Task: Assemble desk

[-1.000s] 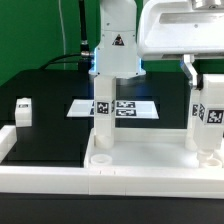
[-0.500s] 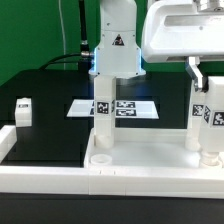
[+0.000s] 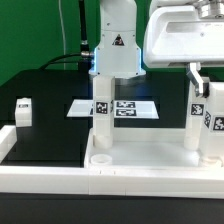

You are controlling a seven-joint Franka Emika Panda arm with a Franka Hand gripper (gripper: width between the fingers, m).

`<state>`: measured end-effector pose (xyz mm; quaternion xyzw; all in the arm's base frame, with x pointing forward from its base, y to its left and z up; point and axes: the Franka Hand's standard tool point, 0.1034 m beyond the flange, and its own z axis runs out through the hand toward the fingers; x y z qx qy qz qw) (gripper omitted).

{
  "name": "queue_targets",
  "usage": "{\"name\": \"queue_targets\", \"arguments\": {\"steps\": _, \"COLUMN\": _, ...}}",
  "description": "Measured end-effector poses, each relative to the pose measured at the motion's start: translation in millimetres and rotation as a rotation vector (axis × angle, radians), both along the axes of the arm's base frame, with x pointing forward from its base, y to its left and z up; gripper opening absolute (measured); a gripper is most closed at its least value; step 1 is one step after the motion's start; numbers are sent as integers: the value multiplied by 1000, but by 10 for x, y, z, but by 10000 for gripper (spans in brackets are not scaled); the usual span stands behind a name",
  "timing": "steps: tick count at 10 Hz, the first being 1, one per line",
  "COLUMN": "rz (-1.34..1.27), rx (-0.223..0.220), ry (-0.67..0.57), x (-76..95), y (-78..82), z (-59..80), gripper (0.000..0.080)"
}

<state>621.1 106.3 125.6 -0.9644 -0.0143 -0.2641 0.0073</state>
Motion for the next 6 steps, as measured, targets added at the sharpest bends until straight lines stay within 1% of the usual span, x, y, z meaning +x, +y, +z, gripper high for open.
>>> {"name": "queue_targets", "arguments": {"steps": 2, "rz": 2, "rx": -8, "ry": -11, "x": -62, "y": -5, "z": -82, "gripper": 290}}
{"name": "queue_targets", "arguments": {"steps": 3, "rz": 3, "rx": -13, "ry": -33, "x": -75, "y": -9, "z": -86, "gripper": 290}}
{"name": "queue_targets", "arguments": {"steps": 6, "rz": 4, "rx": -14, "ry": -39, "x": -77, "y": -8, "z": -85, "gripper": 290}}
